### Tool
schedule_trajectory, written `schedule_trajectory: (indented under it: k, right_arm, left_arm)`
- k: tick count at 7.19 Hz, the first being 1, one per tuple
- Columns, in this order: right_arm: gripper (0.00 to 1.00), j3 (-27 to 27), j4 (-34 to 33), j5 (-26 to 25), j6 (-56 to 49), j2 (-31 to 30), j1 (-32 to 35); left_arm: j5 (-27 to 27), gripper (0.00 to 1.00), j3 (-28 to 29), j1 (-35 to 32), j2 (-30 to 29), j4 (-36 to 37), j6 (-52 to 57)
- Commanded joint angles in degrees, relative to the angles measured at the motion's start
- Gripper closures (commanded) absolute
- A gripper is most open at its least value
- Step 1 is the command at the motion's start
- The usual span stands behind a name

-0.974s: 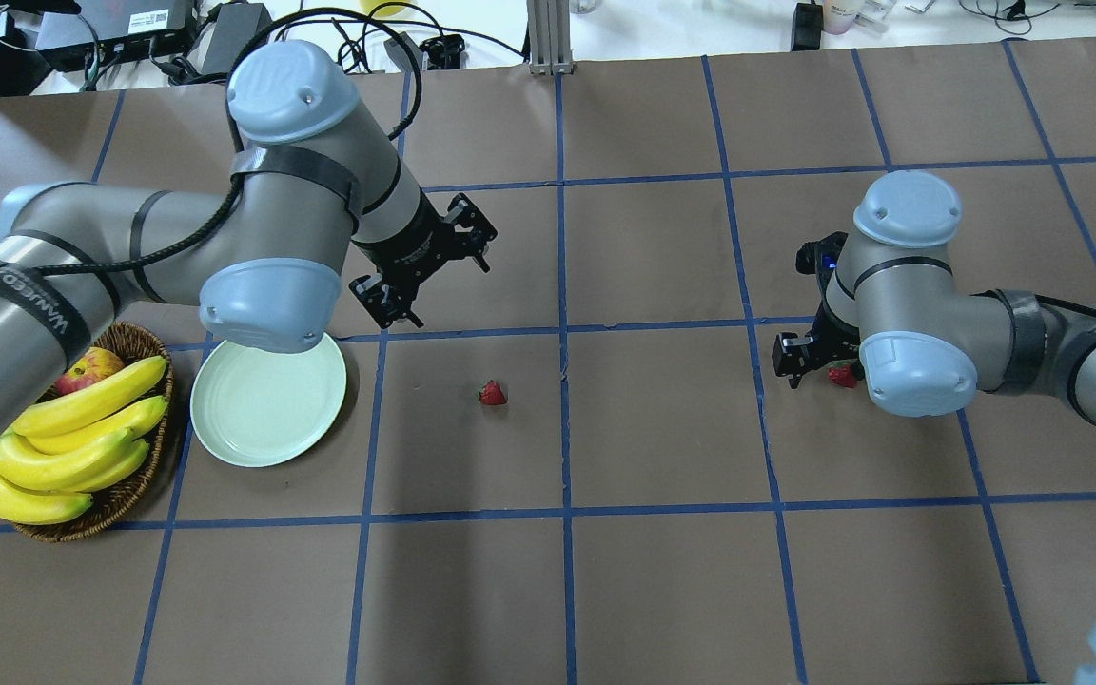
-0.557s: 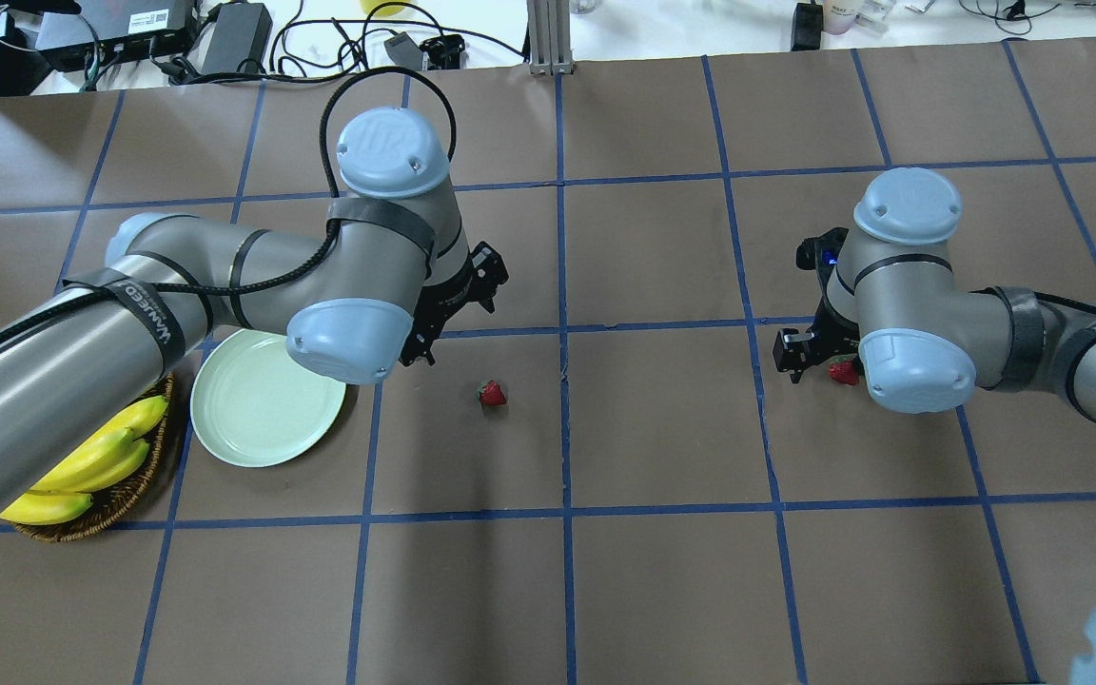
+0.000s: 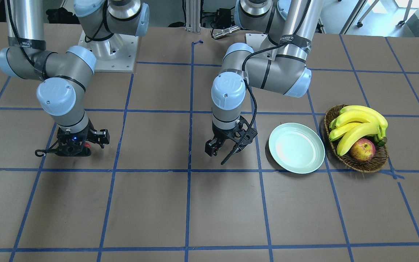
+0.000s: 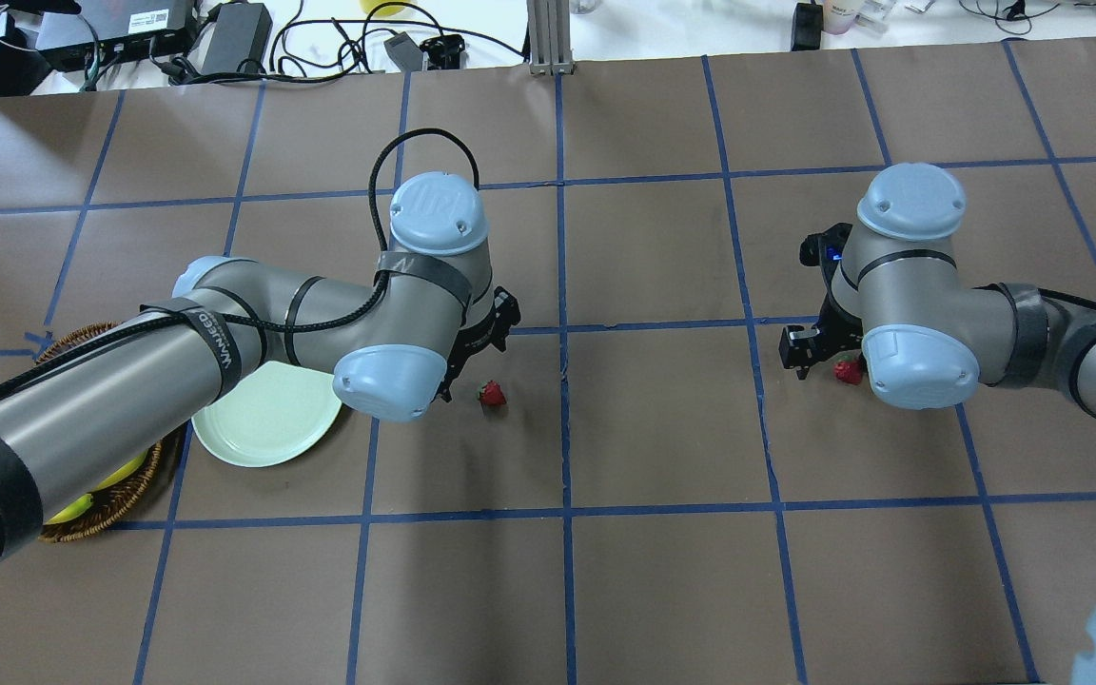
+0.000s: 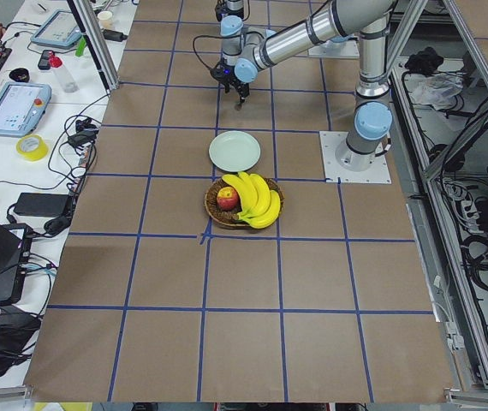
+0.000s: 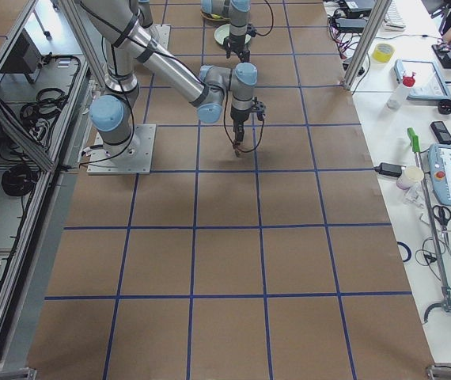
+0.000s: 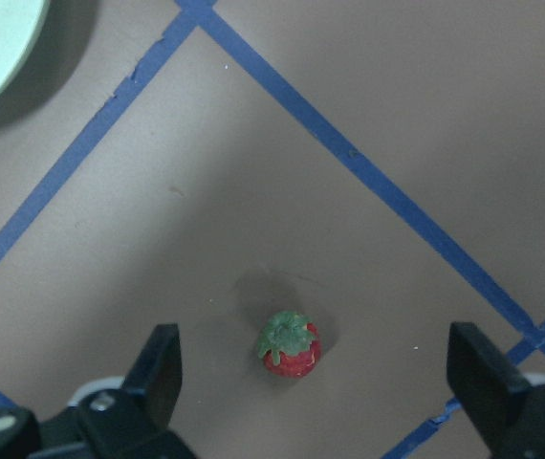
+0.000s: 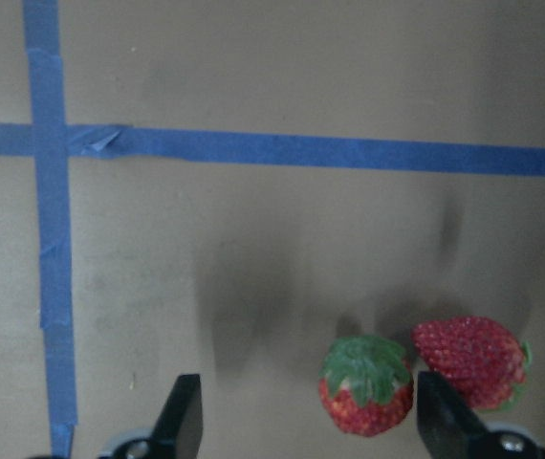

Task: Collect all strawberries into plate
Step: 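Grasp the strawberry with left gripper while right gripper grasps one of the pair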

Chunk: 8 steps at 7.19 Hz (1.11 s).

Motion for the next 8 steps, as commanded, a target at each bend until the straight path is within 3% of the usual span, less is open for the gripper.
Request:
schedule_trajectory:
  k: [1, 2, 4, 6, 8]
  right_arm:
    - [0.22, 0.24, -0.04, 0.28, -1.4, 0.6, -1.84]
    - [0.39, 0.33, -0.04, 0.46, -1.41, 0.69, -1.84]
    - [0.53, 0.5, 0.05, 0.46, -1.41, 0.78, -1.93]
    - [1.0, 0.33, 0.05, 0.2, -1.41, 0.69, -1.84]
    - [1.0, -0.11, 0.48, 0.2, -0.45, 0.08, -1.84]
  left_arm:
    - [-0.41, 0.1, -2.01, -0.11, -0.81, 2.31, -0.56]
    - [-0.41, 0.11, -2.01, -0.2, -1.16, 2.4, -0.56]
    - [-2.25, 0.17, -1.58, -0.2, -1.95, 2.49, 0.49]
    - [-2.52, 0.34, -1.84, -0.2, -1.95, 2.57, 3.28]
    - [-2.44, 0.51, -1.75, -0.2, -1.43, 2.57, 4.27]
